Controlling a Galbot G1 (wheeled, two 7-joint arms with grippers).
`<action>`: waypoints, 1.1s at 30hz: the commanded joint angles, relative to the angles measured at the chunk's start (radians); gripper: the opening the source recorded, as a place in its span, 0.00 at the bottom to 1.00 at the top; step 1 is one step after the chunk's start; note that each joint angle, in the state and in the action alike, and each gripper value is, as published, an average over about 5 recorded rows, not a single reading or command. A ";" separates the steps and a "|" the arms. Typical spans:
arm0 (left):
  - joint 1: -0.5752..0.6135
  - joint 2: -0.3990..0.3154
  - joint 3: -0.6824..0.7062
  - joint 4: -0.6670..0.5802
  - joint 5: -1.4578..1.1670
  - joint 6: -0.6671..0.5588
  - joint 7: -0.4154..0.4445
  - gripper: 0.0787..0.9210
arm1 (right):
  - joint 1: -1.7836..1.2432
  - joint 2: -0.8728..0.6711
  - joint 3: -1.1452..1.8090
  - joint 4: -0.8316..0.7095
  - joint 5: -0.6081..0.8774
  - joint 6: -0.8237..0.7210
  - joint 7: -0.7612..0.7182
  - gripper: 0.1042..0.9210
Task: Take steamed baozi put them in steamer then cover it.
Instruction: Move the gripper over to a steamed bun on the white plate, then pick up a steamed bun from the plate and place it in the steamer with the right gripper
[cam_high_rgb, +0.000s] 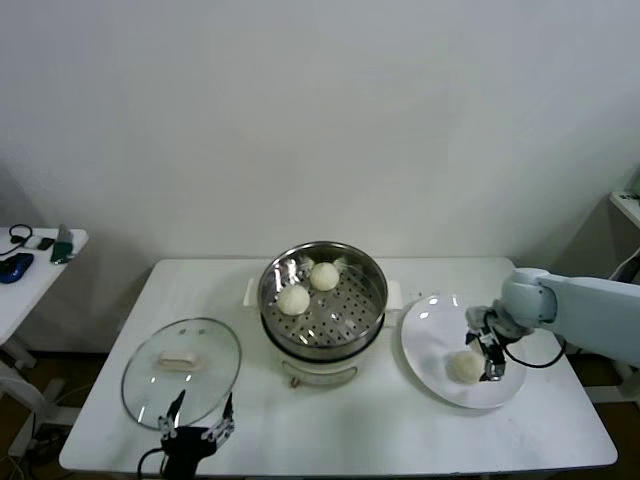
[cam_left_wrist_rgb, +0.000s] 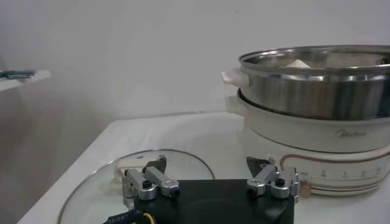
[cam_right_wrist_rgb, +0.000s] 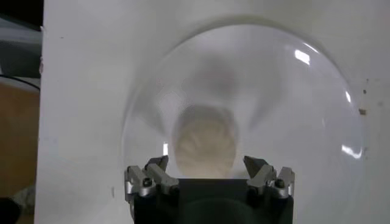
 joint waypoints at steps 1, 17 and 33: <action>0.001 0.002 -0.002 0.000 0.000 -0.001 -0.001 0.88 | -0.118 -0.007 0.104 -0.045 -0.037 -0.004 0.014 0.80; -0.002 -0.005 0.000 0.001 0.010 -0.002 -0.002 0.88 | 0.065 0.006 0.056 -0.024 -0.003 0.096 -0.066 0.65; 0.015 -0.007 -0.004 -0.018 0.025 0.002 -0.001 0.88 | 0.801 0.264 -0.165 0.082 0.218 0.577 -0.222 0.65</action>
